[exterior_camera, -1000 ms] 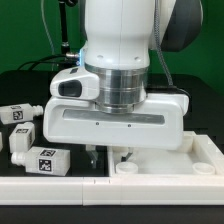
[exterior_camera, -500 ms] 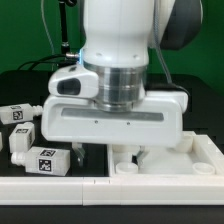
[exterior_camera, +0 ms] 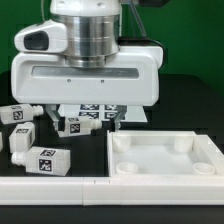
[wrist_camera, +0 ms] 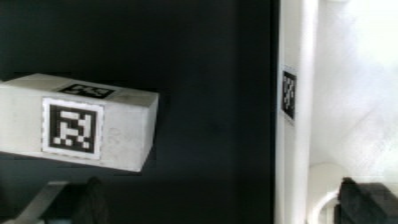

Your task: Assemble one leg

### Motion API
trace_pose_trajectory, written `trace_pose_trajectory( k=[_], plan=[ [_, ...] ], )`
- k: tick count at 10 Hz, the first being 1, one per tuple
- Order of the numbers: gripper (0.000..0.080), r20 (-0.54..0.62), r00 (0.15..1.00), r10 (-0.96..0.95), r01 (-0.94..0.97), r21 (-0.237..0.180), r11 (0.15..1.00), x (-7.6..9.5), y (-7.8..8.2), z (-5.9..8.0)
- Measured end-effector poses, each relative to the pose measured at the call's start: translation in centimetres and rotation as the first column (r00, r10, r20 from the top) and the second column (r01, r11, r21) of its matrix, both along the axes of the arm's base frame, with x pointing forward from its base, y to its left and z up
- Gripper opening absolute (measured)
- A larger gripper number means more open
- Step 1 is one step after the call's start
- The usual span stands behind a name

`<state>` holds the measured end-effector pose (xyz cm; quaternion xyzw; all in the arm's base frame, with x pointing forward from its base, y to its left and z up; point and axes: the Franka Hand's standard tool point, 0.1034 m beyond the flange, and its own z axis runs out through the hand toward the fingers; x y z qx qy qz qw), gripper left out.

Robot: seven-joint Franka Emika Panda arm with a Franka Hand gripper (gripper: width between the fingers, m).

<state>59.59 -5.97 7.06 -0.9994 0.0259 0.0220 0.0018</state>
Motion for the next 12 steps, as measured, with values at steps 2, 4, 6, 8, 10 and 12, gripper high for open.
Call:
trace_pose_trajectory(
  k=[2,4,6,8,10,12],
  plan=[
    [0.0649,-0.016,0.999,0.043,-0.042,0.005,0.999,-0.4,-0.6,-0.3],
    [0.0649,-0.076,0.996,0.046,-0.047,-0.009,0.999,-2.1,-5.1,0.0],
    [0.0649,-0.217,0.976,-0.004,0.004,0.000,1.000,-3.8,-7.9,0.7],
    [0.0649,-0.352,0.936,-0.007,0.014,0.017,1.000,-3.7,-8.1,0.5],
    [0.0649,-0.484,0.875,0.010,0.014,0.046,0.999,-4.5,-7.8,0.0],
    [0.0649,-0.611,0.791,0.025,0.023,0.070,0.997,-5.0,-9.4,-1.2]
  ],
)
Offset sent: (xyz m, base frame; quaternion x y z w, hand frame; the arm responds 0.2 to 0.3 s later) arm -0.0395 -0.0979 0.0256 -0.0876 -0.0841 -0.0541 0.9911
